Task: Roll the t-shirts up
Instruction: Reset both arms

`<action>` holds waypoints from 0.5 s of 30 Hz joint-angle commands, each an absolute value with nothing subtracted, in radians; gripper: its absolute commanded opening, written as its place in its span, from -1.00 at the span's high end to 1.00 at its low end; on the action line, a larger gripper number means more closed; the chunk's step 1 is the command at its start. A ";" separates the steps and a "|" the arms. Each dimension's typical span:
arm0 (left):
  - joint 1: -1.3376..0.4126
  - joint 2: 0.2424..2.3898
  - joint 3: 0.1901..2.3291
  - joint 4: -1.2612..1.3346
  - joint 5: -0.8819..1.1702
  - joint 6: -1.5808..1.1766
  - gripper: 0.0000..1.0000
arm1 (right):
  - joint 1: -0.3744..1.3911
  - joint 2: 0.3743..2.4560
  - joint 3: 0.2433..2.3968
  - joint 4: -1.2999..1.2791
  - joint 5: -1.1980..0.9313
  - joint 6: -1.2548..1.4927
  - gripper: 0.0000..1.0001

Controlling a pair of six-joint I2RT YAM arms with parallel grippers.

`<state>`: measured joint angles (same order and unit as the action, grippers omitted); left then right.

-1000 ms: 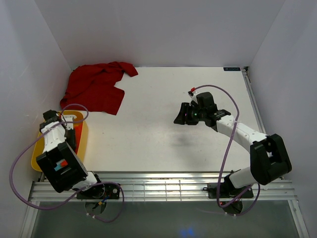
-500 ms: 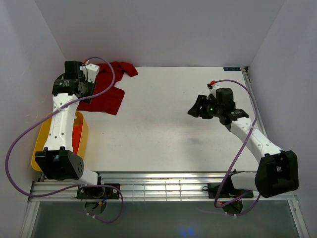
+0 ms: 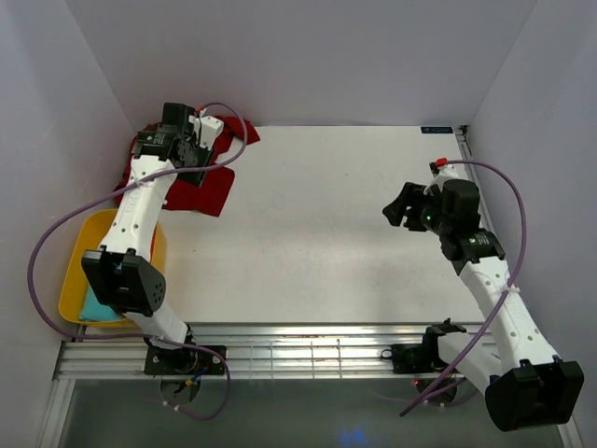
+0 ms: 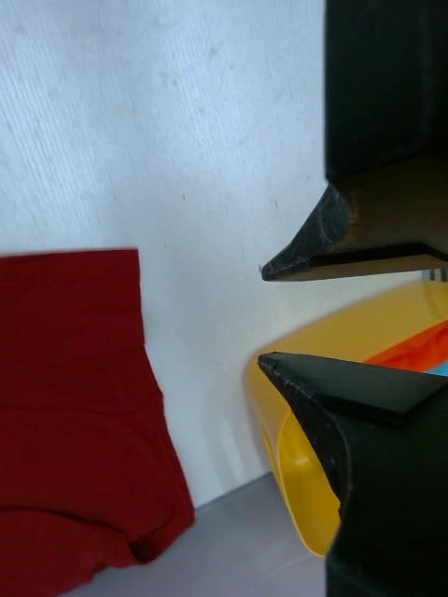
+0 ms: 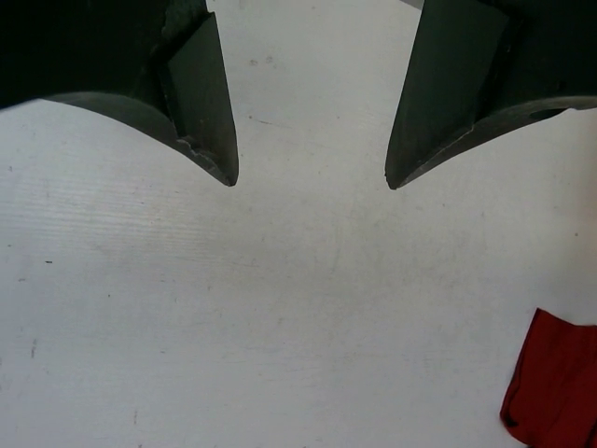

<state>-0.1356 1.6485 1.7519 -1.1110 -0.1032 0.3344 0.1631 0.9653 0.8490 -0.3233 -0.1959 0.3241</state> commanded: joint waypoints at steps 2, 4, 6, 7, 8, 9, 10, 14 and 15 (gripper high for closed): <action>-0.254 1.661 1.709 -1.059 0.047 0.281 0.06 | 0.158 0.910 0.816 -0.373 -0.101 0.288 -0.42; -0.333 1.658 1.640 -1.025 0.067 0.267 0.06 | 0.158 0.904 0.810 -0.393 -0.095 0.304 -0.43; -0.383 1.661 1.563 -0.988 0.083 0.249 0.06 | 0.158 0.899 0.807 -0.416 -0.095 0.314 -0.43; -0.396 1.663 1.542 -0.962 0.084 0.241 0.06 | 0.158 0.896 0.805 -0.420 -0.095 0.318 -0.43; -0.405 1.663 1.507 -0.948 0.100 0.226 0.06 | 0.156 0.893 0.805 -0.425 -0.094 0.319 -0.44; -0.416 1.664 1.493 -0.936 0.109 0.216 0.05 | 0.158 0.888 0.805 -0.429 -0.086 0.321 -0.44; -0.417 1.666 1.477 -0.925 0.117 0.206 0.05 | 0.156 0.878 0.804 -0.436 -0.068 0.324 -0.44; -0.423 1.663 1.410 -0.853 0.120 0.167 0.06 | 0.158 0.853 0.810 -0.446 -0.014 0.345 -0.46; -0.425 1.664 1.387 -0.844 0.118 0.160 0.05 | 0.156 0.848 0.811 -0.448 -0.009 0.350 -0.46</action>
<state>-0.4309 1.6970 1.4109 -0.9325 0.0925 0.2077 0.1627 0.8799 0.8017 -0.4454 -0.0635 0.3325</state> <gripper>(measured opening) 0.473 0.729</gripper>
